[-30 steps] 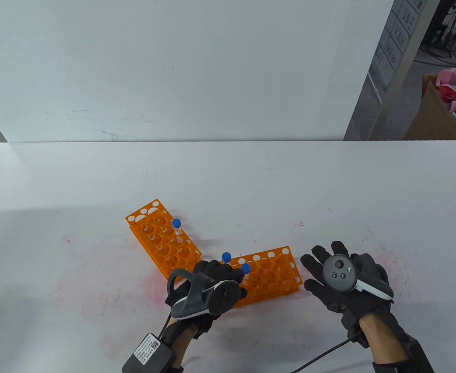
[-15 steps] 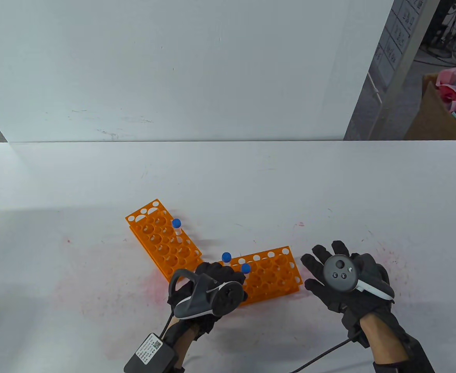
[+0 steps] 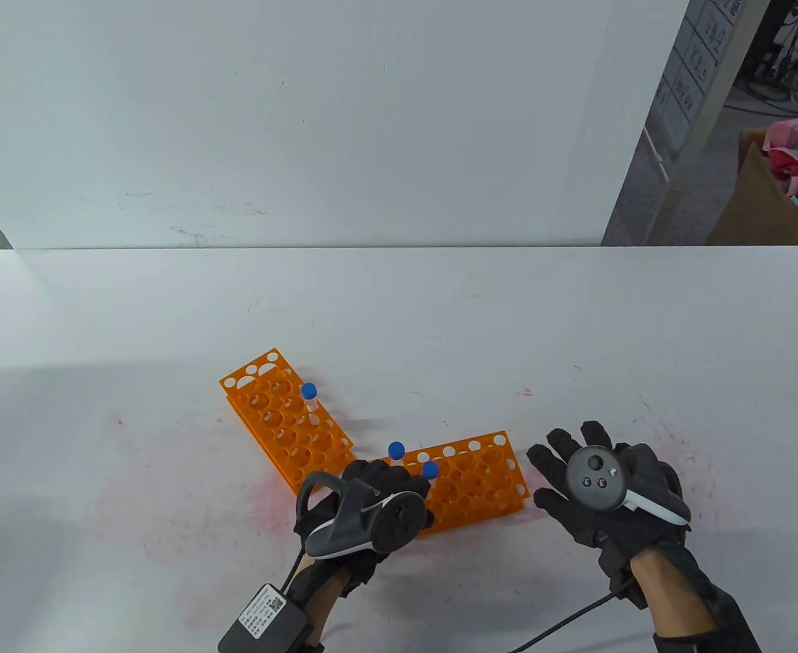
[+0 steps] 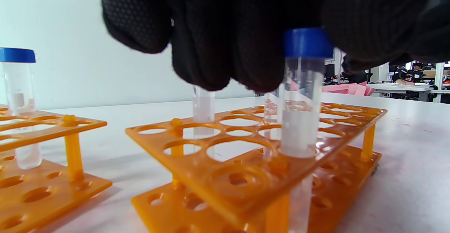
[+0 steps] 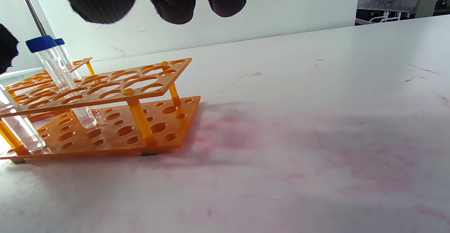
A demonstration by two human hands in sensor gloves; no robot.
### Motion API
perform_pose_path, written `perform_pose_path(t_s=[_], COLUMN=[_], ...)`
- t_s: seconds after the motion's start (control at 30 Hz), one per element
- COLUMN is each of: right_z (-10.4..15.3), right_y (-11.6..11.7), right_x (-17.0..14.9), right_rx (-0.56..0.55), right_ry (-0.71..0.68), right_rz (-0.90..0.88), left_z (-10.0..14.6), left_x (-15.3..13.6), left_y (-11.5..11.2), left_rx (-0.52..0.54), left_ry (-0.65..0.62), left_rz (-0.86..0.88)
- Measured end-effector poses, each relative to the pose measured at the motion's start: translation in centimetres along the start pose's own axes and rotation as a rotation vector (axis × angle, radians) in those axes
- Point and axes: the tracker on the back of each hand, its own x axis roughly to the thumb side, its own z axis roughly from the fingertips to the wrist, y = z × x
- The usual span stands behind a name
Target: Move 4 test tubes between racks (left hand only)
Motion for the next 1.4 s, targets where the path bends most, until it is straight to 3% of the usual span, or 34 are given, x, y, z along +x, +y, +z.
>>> perform_pose_path(t_s=[0.37, 0.83, 1.03, 1.23, 1.4], right_z=[0.0, 0.0, 0.0, -0.1, 0.2], right_y=[-0.1, 0.0, 0.0, 0.0, -0.6], right_x=[0.0, 0.1, 0.1, -0.1, 0.2], right_rx=[-0.008, -0.009, -0.007, -0.005, -0.081], right_ry=[-0.005, -0.007, -0.003, 0.001, -0.042], right_rz=[-0.001, 0.002, 0.003, 0.005, 0.007], left_z=[0.5, 0.8, -0.3, -1.6, -2.6], left_x=[-1.2, -4.7, -6.2, -7.9, -10.1], left_y=[1.0, 2.8, 4.1, 5.5, 5.2], left_rx=[0.054, 0.139, 0.063, 0.061, 0.014], left_ry=[0.021, 0.159, 0.23, 0.263, 0.323], left_rz=[-0.008, -0.009, -0.098, -0.169, -0.21])
